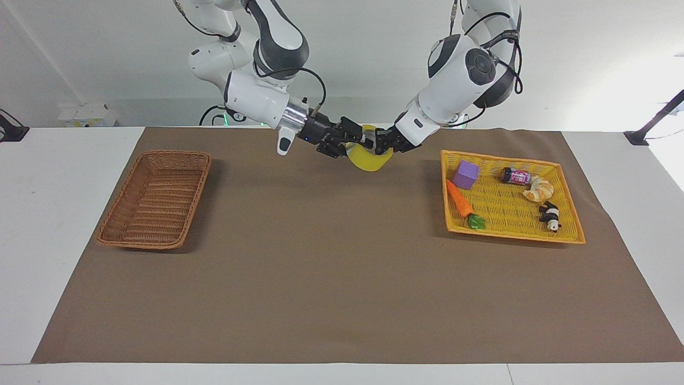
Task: Move tape to another basket
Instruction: 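Close the right gripper on the tape rim beside the left gripper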
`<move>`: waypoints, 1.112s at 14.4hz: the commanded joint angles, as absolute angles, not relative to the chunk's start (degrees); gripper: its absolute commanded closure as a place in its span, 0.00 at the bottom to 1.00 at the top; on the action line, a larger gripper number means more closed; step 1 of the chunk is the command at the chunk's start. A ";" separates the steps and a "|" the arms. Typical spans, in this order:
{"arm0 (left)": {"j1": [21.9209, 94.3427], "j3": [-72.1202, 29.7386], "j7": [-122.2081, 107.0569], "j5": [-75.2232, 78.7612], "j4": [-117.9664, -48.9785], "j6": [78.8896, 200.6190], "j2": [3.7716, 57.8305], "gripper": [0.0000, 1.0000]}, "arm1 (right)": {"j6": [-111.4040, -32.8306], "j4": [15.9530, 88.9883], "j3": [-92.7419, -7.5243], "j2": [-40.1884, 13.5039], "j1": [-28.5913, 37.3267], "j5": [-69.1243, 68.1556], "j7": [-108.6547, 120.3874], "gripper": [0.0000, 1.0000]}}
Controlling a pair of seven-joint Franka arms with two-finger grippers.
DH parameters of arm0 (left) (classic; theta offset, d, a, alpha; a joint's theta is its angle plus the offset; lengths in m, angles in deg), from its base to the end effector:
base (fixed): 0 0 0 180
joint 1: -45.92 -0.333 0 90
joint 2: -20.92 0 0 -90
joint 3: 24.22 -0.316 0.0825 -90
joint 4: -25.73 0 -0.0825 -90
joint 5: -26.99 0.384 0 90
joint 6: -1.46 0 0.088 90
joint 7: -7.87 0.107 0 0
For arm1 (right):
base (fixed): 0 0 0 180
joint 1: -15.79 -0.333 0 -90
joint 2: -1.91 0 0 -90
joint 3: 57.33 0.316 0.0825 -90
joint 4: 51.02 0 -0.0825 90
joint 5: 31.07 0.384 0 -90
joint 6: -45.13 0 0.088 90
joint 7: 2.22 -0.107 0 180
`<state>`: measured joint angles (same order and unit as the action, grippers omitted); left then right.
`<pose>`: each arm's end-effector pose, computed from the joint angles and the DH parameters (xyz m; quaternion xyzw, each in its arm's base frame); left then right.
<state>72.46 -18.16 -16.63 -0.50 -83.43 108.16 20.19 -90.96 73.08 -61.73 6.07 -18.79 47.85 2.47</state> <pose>0.4494 -0.3300 0.5055 0.9740 0.0029 -0.1208 0.1914 0.4721 0.2861 0.4632 -0.8454 0.1451 0.0063 0.5141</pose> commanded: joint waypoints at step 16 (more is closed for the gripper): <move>70.01 -19.03 -16.83 0.63 -78.09 102.74 18.55 0.00 | -88.64 73.44 -61.82 6.57 -17.17 48.29 8.50 1.00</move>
